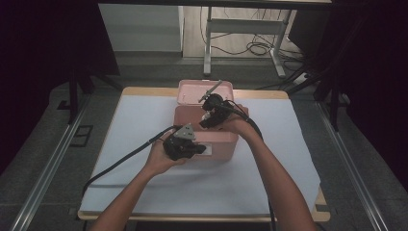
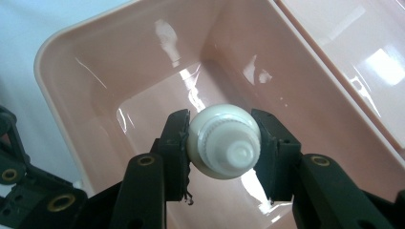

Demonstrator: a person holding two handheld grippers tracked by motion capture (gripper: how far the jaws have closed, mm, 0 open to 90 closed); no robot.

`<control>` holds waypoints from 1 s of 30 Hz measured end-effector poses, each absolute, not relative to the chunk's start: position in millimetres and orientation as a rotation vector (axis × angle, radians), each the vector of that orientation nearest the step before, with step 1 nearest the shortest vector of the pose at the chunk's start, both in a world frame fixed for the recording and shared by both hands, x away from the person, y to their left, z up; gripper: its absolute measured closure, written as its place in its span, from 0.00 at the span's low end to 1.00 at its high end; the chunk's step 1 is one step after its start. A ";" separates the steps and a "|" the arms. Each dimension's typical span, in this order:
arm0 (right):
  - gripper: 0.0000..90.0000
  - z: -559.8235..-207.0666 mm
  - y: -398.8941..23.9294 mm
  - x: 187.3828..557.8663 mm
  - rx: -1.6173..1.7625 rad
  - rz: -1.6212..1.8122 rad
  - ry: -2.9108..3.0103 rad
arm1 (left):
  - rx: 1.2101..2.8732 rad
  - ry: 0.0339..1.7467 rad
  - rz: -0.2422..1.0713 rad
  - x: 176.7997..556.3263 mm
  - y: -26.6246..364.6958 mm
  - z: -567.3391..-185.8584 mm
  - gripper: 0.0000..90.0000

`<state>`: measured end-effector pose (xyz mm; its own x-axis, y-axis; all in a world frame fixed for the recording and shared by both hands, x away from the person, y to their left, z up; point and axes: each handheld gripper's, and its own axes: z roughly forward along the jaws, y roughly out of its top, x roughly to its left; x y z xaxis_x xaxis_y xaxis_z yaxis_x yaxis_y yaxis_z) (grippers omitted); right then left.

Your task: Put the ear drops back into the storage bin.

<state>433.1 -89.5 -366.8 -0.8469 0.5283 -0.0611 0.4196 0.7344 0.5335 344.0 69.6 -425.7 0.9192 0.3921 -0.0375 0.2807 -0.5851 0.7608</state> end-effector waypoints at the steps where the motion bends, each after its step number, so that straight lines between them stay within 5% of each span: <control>1: 0.67 -367.3 -88.2 433.5 0.757 0.765 2.730 | 2.231 0.476 0.169 344.1 69.6 -425.8 1.00; 30: 0.67 -384.4 -69.5 449.3 0.760 0.754 2.764 | 2.239 0.469 0.170 344.8 70.2 -425.5 1.00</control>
